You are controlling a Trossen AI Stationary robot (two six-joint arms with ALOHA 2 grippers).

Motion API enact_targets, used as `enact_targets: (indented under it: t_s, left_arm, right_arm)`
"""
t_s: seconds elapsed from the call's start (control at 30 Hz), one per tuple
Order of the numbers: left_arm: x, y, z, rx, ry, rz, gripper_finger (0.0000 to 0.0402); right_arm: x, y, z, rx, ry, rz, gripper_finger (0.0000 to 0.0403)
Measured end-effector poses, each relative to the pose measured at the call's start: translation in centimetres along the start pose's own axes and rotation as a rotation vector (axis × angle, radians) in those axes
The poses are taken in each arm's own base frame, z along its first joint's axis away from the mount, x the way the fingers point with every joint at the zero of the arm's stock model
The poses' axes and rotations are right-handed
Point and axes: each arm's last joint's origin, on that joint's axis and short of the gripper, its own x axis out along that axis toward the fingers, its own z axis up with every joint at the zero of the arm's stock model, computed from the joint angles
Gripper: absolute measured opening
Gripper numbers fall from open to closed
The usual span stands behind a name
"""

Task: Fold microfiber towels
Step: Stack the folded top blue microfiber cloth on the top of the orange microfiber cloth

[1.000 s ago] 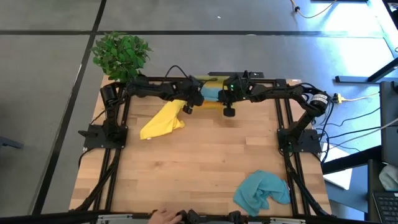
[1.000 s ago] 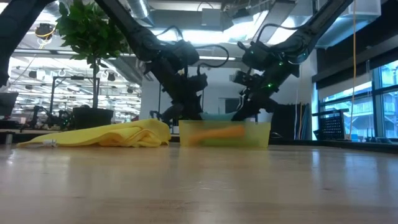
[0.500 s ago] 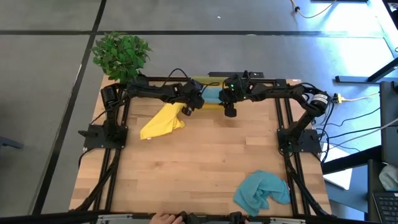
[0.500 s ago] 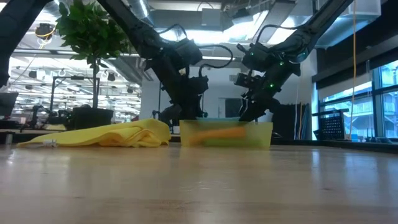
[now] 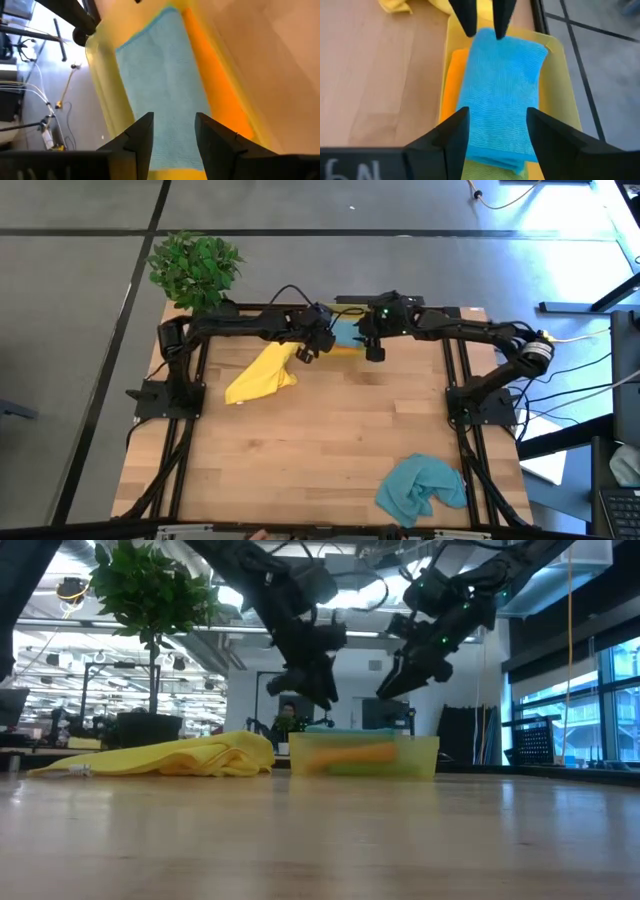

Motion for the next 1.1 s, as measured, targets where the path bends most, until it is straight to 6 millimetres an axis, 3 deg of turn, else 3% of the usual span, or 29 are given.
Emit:
enact_targets:
  t_s: [0.17,0.3,0.43,0.6,0.77,1.1]
  left_arm:
    - [-2.3,0.9,0.5,-0.104,-0.134,-0.013,0.0134]
    - [-2.8,2.5,-1.6,-0.298,-0.369,-0.168,0.0133]
    - [-1.3,3.2,-5.4,-0.476,-0.533,-0.189,0.0131]
    - [0.5,1.9,-8.4,-0.638,-0.695,-0.061,0.0131]
    - [2.6,-0.5,-9.3,-0.693,-0.713,-0.002,0.0131]
    - [6.2,-2.4,-10.2,-0.795,-0.571,-0.008,0.0131]
  right_arm:
    - [0.1,0.0,0.2,0.035,-0.059,0.041,0.0196]
    - [0.5,0.3,-0.2,0.067,-0.167,0.123,0.019]
    - [0.8,0.3,-1.7,0.104,-0.354,0.146,0.0168]
    - [0.6,0.8,-4.9,0.131,-0.508,-0.012,0.0145]
    - [1.2,0.9,-6.5,0.181,-0.522,-0.05,0.0137]
    - [6.1,0.7,-8.3,0.274,-0.397,0.021,0.0137]
